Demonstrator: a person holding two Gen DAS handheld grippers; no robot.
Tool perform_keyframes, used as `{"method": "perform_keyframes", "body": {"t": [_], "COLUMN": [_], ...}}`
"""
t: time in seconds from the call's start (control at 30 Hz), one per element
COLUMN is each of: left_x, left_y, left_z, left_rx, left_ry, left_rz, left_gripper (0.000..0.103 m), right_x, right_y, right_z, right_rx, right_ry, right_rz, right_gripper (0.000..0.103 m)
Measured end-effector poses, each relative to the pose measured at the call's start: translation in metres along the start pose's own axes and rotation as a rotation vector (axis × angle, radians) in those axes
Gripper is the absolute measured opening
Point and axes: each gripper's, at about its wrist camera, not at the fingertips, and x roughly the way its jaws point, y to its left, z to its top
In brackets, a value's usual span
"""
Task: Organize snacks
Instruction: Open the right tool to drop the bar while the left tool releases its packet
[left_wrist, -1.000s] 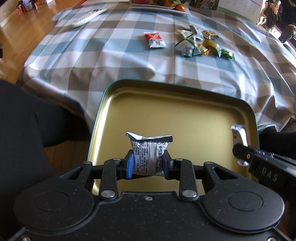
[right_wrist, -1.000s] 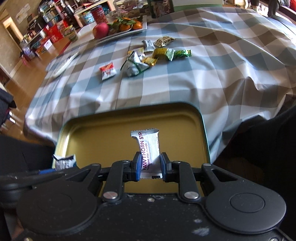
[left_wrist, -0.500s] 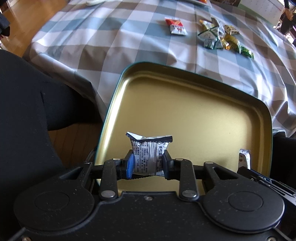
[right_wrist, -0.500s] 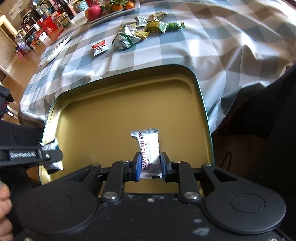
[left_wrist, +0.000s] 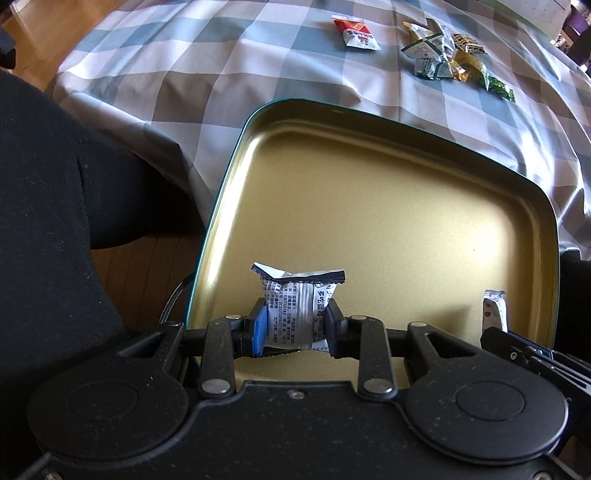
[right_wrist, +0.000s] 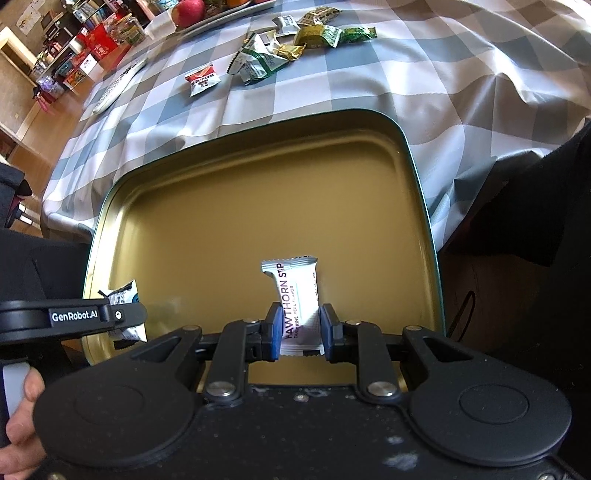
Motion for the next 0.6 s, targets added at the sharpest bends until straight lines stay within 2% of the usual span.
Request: {"method": "perform_keyframes", "body": {"t": [0.3,0.37,0.43,0.6], "left_x": [-0.0047,-0.0049,-0.0050,-0.0059], "left_y": [0.0003,-0.0003,-0.0010,-0.0014], "left_z": [-0.0006,-0.0010,-0.0017,-0.0023], "left_rx": [-0.004,-0.003,-0.001,-0.002], "left_ry": [-0.019,-0.019,-0.016,-0.001], "left_rz": [-0.005,-0.004,-0.002,-0.008], "left_gripper": [0.044,0.044,0.044,0.044], "right_x": [-0.0061,-0.0074,-0.0090,-0.0101], "right_y": [0.0025,0.0029,0.0029,0.0057], "right_z": [-0.0024,-0.0021,-0.0024,-0.0029], "right_rx": [-0.038,-0.043,-0.049,-0.073], "right_ry": [-0.022,-0.030,-0.037,-0.046], "right_rz": [0.008,0.011,0.010,0.002], "right_gripper": [0.024,0.029,0.043,0.048]}}
